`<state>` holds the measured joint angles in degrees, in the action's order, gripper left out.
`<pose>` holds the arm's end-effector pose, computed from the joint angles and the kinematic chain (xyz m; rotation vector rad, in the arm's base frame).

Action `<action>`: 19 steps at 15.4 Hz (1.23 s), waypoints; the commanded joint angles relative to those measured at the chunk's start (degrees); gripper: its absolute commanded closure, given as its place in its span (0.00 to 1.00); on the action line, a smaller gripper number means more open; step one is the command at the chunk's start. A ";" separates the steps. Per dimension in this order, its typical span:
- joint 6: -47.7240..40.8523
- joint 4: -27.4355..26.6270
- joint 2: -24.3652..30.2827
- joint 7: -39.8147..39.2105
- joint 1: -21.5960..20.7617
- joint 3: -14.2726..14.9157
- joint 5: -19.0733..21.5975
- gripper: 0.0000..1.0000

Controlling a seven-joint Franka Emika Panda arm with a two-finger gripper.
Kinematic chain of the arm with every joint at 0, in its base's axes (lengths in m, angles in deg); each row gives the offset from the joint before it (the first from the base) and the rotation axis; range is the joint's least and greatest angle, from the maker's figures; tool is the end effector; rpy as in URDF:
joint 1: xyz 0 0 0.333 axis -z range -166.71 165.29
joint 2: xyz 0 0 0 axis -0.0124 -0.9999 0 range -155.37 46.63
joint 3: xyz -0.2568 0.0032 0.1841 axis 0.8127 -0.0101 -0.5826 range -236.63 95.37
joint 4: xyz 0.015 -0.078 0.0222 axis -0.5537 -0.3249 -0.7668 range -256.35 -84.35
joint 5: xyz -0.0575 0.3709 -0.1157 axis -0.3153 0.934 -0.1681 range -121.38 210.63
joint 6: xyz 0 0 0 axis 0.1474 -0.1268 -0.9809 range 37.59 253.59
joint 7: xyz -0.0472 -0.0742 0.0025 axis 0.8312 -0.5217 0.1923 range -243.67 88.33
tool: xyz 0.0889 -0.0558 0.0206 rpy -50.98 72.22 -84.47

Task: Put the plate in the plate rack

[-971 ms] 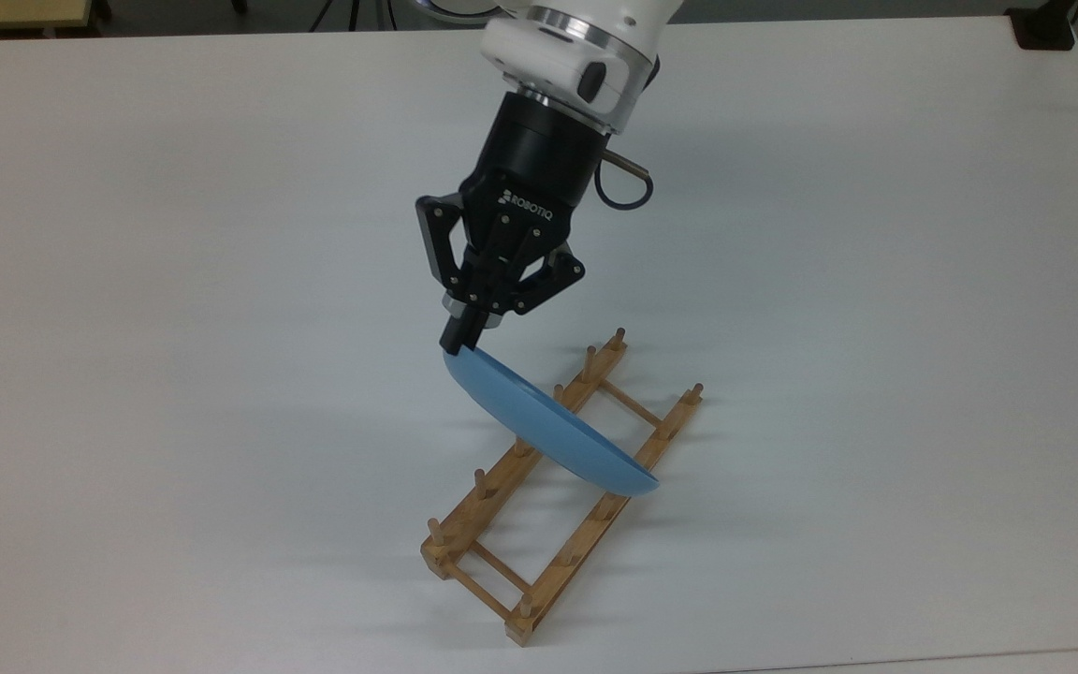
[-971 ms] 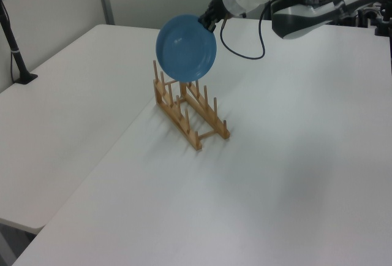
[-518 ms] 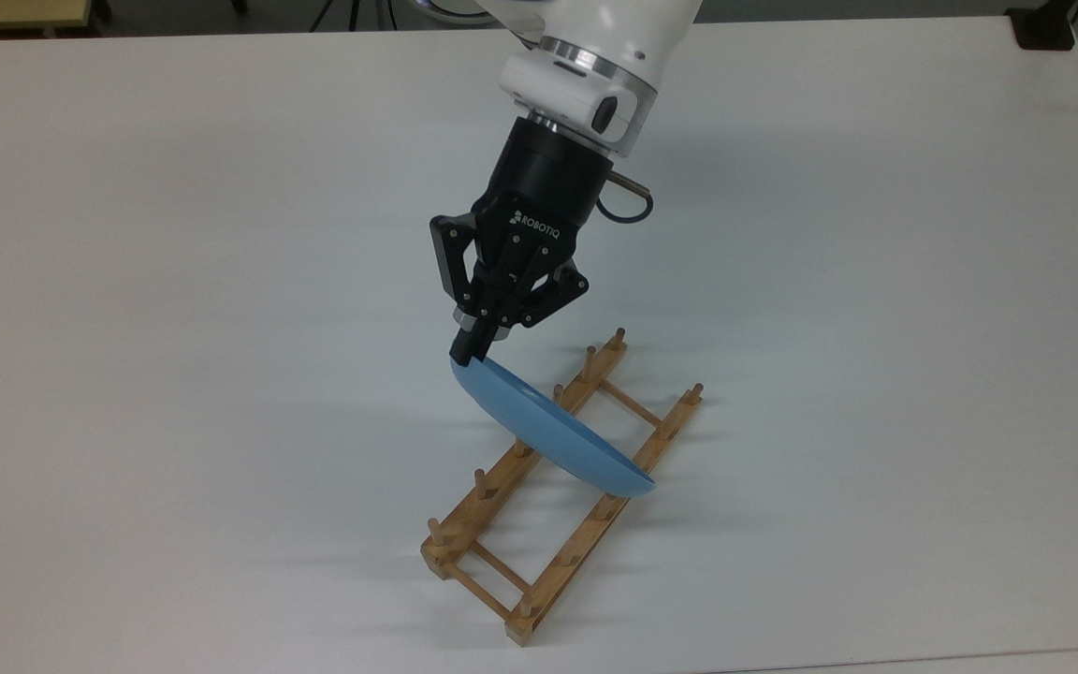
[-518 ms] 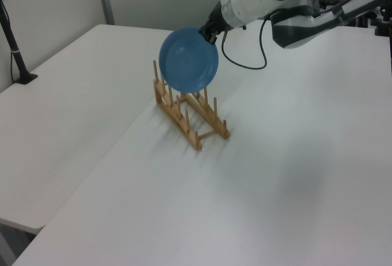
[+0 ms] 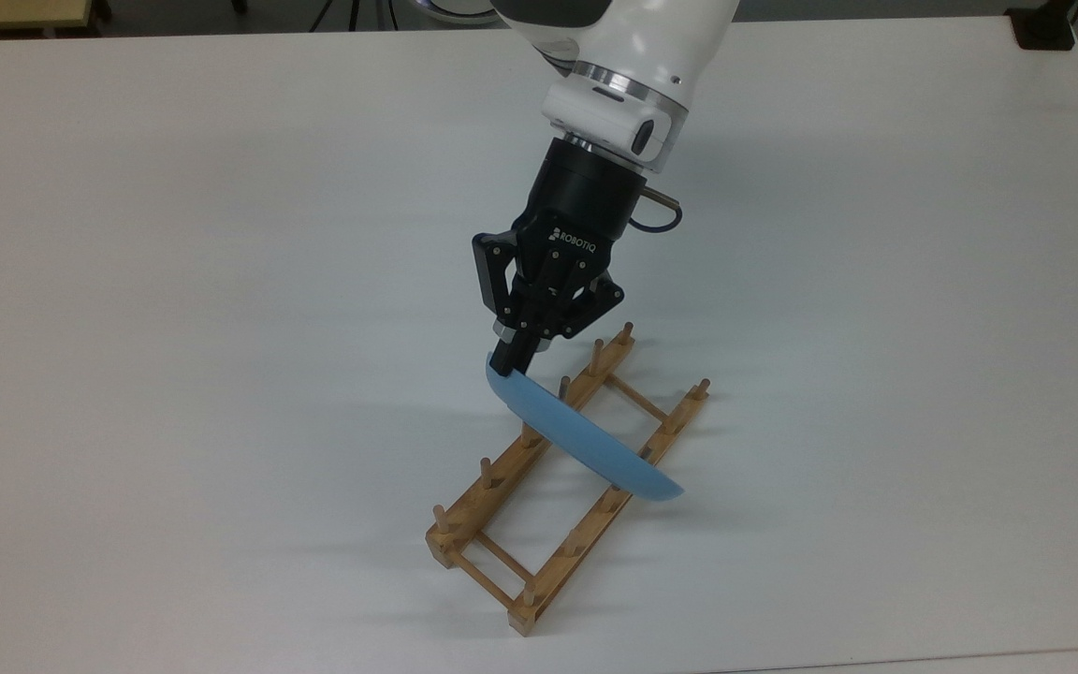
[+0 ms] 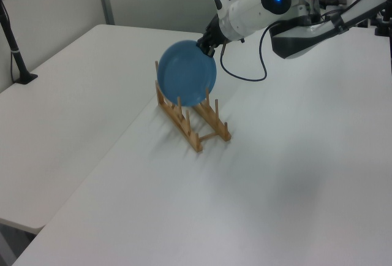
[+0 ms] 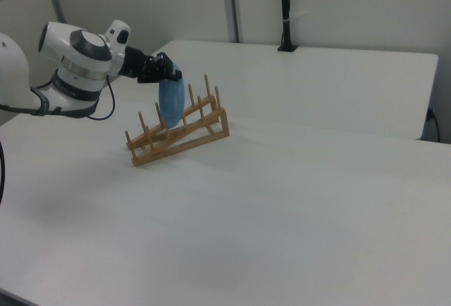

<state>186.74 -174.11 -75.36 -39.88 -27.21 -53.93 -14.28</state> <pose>0.6819 0.1613 0.4712 2.3294 0.3686 1.0417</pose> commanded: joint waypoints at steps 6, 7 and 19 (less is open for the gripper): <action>-1.11 -0.37 0.69 12.89 -0.48 -0.78 -1.83 0.00; -1.11 -0.11 0.95 16.49 -0.48 -1.13 -1.74 0.00; -35.50 2.35 11.83 -8.82 8.64 -10.71 56.43 0.00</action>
<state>164.99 -171.77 -69.18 -34.99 -24.11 -61.78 32.83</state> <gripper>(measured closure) 0.000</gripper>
